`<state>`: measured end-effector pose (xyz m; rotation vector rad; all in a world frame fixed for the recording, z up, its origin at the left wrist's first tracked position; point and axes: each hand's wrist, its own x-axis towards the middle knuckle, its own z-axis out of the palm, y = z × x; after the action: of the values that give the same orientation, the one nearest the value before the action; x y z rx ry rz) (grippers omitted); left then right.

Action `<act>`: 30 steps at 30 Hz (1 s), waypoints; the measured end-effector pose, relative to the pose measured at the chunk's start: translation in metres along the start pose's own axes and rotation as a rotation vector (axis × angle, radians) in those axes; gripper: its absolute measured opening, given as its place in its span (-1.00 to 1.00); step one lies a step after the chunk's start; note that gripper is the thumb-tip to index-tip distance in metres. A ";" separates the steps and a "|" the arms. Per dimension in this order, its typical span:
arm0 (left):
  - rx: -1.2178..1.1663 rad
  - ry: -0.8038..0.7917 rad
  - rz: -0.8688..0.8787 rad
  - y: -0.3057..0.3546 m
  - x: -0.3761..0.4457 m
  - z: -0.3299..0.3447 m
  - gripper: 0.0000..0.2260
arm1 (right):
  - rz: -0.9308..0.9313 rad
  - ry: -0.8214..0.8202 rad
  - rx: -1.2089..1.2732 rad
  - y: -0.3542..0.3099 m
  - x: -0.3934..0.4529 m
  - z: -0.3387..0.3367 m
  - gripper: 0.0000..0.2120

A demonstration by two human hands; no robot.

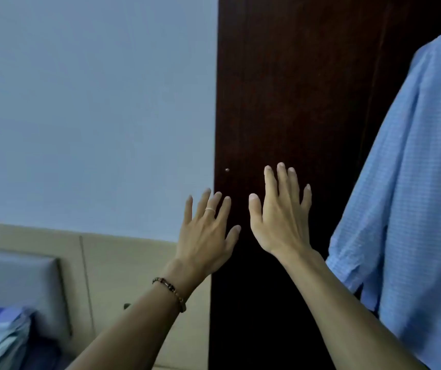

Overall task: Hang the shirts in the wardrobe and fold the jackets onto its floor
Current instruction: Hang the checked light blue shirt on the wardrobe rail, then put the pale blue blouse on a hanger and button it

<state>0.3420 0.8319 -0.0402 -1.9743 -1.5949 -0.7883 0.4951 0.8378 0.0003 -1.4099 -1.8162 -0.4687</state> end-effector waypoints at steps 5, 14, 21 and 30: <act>0.069 -0.154 -0.234 -0.098 -0.109 -0.026 -0.34 | -0.141 -0.106 0.131 -0.113 -0.049 0.037 -0.38; 0.166 -0.276 -0.607 -0.285 -0.342 -0.096 -0.45 | -0.325 -0.408 0.311 -0.366 -0.186 0.104 -0.35; 0.274 -0.392 -0.838 -0.423 -0.544 -0.172 -0.43 | -0.427 -0.668 0.388 -0.582 -0.314 0.138 -0.33; 0.295 -0.546 -1.039 -0.538 -0.703 -0.214 -0.49 | -0.551 -0.955 0.451 -0.758 -0.427 0.194 -0.30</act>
<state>-0.3232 0.3033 -0.3692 -1.0933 -2.9178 -0.2753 -0.2430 0.4536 -0.3194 -0.8245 -2.8532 0.4452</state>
